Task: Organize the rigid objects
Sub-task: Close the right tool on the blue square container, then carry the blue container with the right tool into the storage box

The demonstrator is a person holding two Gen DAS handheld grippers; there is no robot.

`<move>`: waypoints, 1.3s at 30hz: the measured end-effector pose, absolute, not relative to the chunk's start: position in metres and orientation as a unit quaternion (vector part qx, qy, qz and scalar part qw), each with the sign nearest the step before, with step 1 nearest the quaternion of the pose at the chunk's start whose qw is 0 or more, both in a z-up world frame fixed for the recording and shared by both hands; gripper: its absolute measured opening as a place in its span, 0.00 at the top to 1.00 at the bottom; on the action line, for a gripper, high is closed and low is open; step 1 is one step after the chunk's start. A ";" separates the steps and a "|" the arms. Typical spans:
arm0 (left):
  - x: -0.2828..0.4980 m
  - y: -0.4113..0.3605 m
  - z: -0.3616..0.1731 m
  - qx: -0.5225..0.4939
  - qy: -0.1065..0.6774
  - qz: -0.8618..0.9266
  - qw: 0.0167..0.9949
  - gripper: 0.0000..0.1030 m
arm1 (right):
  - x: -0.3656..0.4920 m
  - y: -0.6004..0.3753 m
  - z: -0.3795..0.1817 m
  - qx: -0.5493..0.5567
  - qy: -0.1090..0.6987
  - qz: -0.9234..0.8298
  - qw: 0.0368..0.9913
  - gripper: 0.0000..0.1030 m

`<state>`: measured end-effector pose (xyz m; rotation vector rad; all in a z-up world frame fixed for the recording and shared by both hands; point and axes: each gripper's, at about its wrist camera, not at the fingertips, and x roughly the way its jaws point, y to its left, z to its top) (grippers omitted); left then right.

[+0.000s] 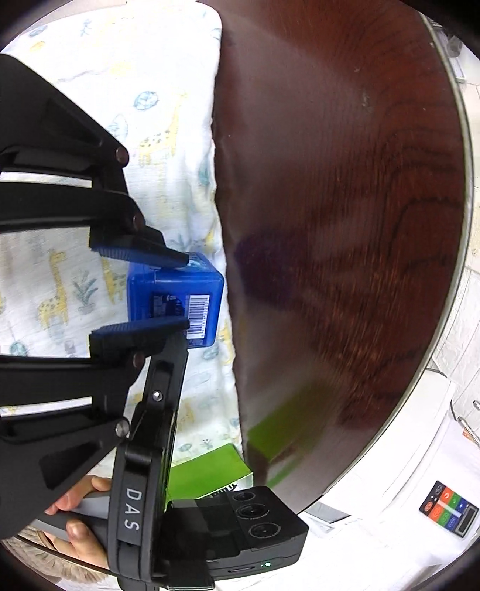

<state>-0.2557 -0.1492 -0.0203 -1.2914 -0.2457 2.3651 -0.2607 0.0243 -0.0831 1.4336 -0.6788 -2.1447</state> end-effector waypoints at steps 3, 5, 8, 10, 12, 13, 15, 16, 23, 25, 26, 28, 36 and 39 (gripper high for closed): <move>-0.247 -0.144 -0.012 -0.461 -0.077 0.857 0.215 0.77 | -0.252 0.025 -0.083 0.519 -0.250 -0.782 0.240 0.72; -0.243 -0.144 -0.004 -0.455 -0.069 0.861 0.217 0.77 | -0.245 0.028 -0.078 0.513 -0.253 -0.783 0.243 0.72; -0.237 -0.149 0.016 -0.442 -0.058 0.866 0.226 0.77 | -0.235 0.037 -0.067 0.498 -0.253 -0.791 0.248 0.72; -0.232 -0.139 0.031 -0.432 -0.049 0.869 0.235 0.77 | -0.227 0.047 -0.055 0.485 -0.257 -0.798 0.249 0.72; -0.227 -0.123 0.047 -0.420 -0.037 0.873 0.246 0.77 | -0.217 0.060 -0.042 0.471 -0.259 -0.806 0.247 0.72; -0.226 -0.114 0.054 -0.415 -0.032 0.874 0.252 0.77 | -0.212 0.069 -0.035 0.462 -0.259 -0.812 0.245 0.72; -0.221 -0.089 0.068 -0.404 -0.017 0.875 0.267 0.77 | -0.200 0.088 -0.021 0.443 -0.260 -0.824 0.239 0.72; -0.219 -0.075 0.076 -0.398 -0.009 0.875 0.276 0.77 | -0.197 0.096 -0.017 0.434 -0.261 -0.830 0.234 0.72; -0.208 0.019 0.113 -0.372 0.046 0.860 0.347 0.77 | -0.161 0.212 0.024 0.369 -0.285 -0.866 0.179 0.72; -0.203 0.054 0.117 -0.369 0.058 0.852 0.367 0.77 | -0.147 0.247 0.033 0.353 -0.292 -0.875 0.157 0.72; -0.204 0.074 0.117 -0.368 0.065 0.848 0.376 0.77 | -0.138 0.270 0.043 0.347 -0.298 -0.877 0.146 0.72; -0.208 0.113 0.118 -0.368 0.080 0.840 0.391 0.77 | -0.133 0.303 0.046 0.336 -0.311 -0.880 0.124 0.72; -0.227 0.217 0.084 -0.409 0.111 0.806 0.412 0.78 | -0.139 0.391 0.026 0.334 -0.350 -0.873 0.055 0.72; -0.232 0.230 0.067 -0.436 0.101 0.791 0.417 0.79 | -0.147 0.402 0.011 0.338 -0.349 -0.873 0.035 0.72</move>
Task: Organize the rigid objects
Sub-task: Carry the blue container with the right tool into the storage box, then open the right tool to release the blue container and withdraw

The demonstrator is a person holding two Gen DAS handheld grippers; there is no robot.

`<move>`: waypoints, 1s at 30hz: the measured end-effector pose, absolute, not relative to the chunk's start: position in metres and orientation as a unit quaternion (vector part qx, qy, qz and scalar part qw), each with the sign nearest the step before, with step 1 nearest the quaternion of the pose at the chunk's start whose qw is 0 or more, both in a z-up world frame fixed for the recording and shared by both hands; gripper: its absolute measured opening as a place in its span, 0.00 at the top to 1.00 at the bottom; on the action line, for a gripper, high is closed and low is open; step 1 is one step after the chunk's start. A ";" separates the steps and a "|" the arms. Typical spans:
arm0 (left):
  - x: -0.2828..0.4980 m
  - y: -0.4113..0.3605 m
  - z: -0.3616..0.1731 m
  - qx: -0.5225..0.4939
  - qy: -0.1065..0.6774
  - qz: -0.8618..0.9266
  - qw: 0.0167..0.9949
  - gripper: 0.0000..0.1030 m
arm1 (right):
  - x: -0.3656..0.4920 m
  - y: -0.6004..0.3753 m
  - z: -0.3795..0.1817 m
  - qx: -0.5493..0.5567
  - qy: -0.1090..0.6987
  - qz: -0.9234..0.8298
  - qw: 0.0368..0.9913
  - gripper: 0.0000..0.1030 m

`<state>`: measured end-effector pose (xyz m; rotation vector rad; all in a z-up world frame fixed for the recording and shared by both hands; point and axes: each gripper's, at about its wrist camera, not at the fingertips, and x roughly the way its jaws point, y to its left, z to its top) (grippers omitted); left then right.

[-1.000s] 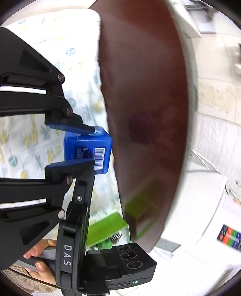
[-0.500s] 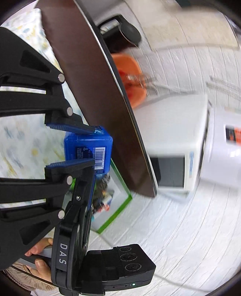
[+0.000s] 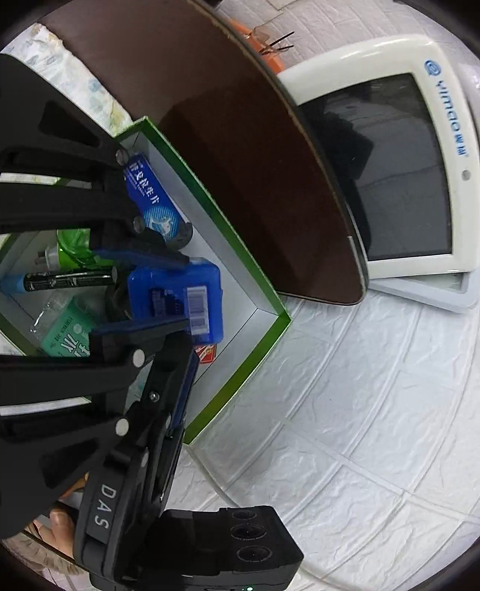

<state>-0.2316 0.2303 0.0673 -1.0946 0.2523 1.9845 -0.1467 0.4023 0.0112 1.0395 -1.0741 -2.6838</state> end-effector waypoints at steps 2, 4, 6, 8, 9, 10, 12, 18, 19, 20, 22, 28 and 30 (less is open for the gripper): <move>-0.229 0.232 0.063 -0.435 0.108 0.791 0.416 0.79 | -0.142 0.410 0.006 0.333 -0.340 -0.879 0.022 0.72; -0.227 0.234 0.062 -0.432 0.117 0.792 0.416 0.79 | -0.139 0.414 0.006 0.328 -0.321 -0.888 0.001 0.72; -0.224 0.233 0.065 -0.423 0.121 0.796 0.416 0.76 | -0.137 0.416 0.001 0.328 -0.316 -0.890 -0.001 0.72; -0.218 0.228 0.070 -0.411 0.129 0.804 0.410 0.76 | -0.129 0.418 -0.002 0.325 -0.314 -0.892 -0.004 0.72; -0.215 0.226 0.072 -0.406 0.133 0.807 0.407 0.73 | -0.127 0.417 -0.001 0.325 -0.308 -0.894 -0.008 0.72; -0.212 0.223 0.074 -0.401 0.137 0.811 0.404 0.71 | -0.125 0.415 0.000 0.325 -0.301 -0.896 -0.012 0.72; -0.203 0.216 0.079 -0.386 0.144 0.822 0.393 0.57 | -0.120 0.410 0.002 0.324 -0.292 -0.900 -0.016 0.72; -0.163 0.184 0.099 -0.317 0.160 0.870 0.343 0.30 | -0.090 0.384 0.014 0.315 -0.232 -0.920 -0.034 0.71; -0.156 0.179 0.102 -0.307 0.163 0.876 0.334 0.28 | -0.084 0.379 0.017 0.313 -0.223 -0.922 -0.035 0.66; -0.151 0.176 0.103 -0.298 0.165 0.882 0.326 0.26 | -0.080 0.376 0.018 0.312 -0.216 -0.924 -0.037 0.59; -0.141 0.170 0.104 -0.285 0.170 0.889 0.314 0.26 | -0.069 0.367 0.023 0.310 -0.195 -0.929 -0.047 0.55; -0.106 0.146 0.108 -0.283 0.157 0.898 0.299 0.21 | -0.034 0.351 0.032 0.311 -0.161 -0.935 -0.060 0.40; -0.092 0.143 0.105 -0.281 0.156 0.901 0.290 0.16 | -0.024 0.349 0.033 0.315 -0.155 -0.934 -0.062 0.38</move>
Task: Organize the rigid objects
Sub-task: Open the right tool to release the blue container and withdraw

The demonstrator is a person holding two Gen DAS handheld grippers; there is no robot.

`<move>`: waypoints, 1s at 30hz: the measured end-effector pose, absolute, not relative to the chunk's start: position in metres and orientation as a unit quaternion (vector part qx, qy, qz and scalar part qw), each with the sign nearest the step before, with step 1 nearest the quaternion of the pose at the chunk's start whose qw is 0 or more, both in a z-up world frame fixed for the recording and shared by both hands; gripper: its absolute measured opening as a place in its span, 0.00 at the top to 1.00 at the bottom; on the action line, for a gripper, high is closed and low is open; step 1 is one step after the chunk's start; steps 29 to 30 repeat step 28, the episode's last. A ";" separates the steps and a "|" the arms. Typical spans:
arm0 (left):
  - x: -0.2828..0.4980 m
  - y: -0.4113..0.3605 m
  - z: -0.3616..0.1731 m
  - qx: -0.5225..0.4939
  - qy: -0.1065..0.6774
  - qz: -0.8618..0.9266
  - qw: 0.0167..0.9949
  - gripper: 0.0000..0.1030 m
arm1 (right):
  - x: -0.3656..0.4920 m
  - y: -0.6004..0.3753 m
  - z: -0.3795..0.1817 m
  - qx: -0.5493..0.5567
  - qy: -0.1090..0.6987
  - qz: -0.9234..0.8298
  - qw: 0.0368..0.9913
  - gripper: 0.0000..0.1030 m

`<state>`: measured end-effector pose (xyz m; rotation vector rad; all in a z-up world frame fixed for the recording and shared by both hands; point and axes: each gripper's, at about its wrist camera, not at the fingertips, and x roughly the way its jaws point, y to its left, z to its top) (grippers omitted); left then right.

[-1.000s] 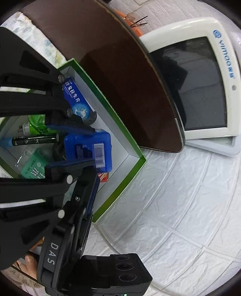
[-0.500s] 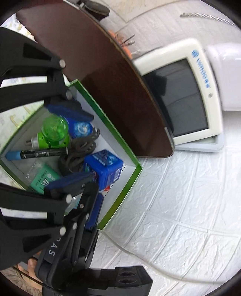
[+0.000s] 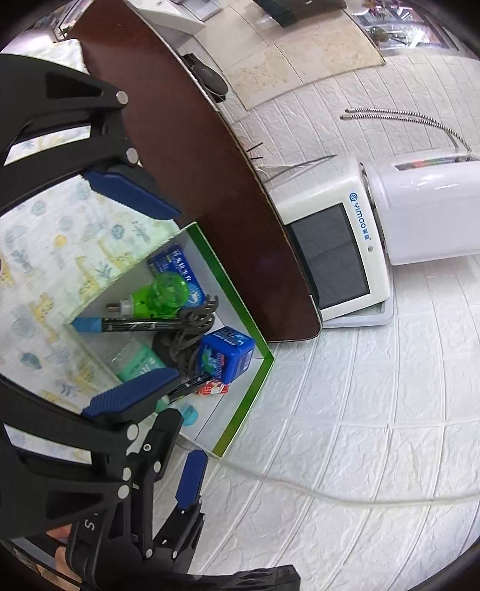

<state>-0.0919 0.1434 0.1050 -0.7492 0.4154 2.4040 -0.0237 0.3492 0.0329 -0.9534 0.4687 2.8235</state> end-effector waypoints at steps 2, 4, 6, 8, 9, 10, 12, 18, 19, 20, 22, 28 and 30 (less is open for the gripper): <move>-0.079 0.141 0.102 -0.277 0.152 0.906 0.282 0.12 | -0.013 0.348 0.035 -0.318 0.146 0.934 0.070 0.38; -0.067 0.138 0.099 -0.277 0.145 0.905 0.287 0.12 | 0.000 0.345 0.036 -0.318 0.137 0.935 0.079 0.38; -0.056 0.136 0.096 -0.280 0.139 0.903 0.294 0.12 | 0.014 0.343 0.036 -0.321 0.130 0.934 0.086 0.38; -0.046 0.135 0.093 -0.281 0.136 0.904 0.294 0.12 | 0.026 0.341 0.035 -0.325 0.125 0.933 0.092 0.38; -0.040 0.135 0.091 -0.280 0.136 0.904 0.292 0.11 | 0.031 0.340 0.035 -0.328 0.121 0.932 0.095 0.38; -0.036 0.135 0.089 -0.279 0.136 0.906 0.289 0.10 | 0.037 0.339 0.034 -0.330 0.118 0.931 0.098 0.38; -0.028 0.133 0.084 -0.280 0.134 0.907 0.286 0.07 | 0.047 0.337 0.032 -0.335 0.107 0.930 0.105 0.38; -0.019 0.125 0.070 -0.304 0.111 0.899 0.295 0.06 | 0.063 0.332 0.029 -0.343 0.095 0.928 0.109 0.38; -0.018 0.123 0.069 -0.305 0.111 0.899 0.294 0.06 | 0.064 0.331 0.029 -0.344 0.094 0.928 0.109 0.38; -0.017 0.123 0.068 -0.305 0.112 0.900 0.292 0.06 | 0.066 0.330 0.029 -0.344 0.092 0.928 0.108 0.38; -0.015 0.120 0.068 -0.304 0.112 0.901 0.289 0.06 | 0.067 0.327 0.030 -0.343 0.088 0.929 0.106 0.38; -0.013 0.115 0.069 -0.301 0.111 0.903 0.287 0.06 | 0.068 0.321 0.032 -0.341 0.087 0.931 0.102 0.38; -0.013 0.115 0.069 -0.301 0.111 0.903 0.287 0.06 | 0.068 0.321 0.032 -0.341 0.087 0.931 0.102 0.38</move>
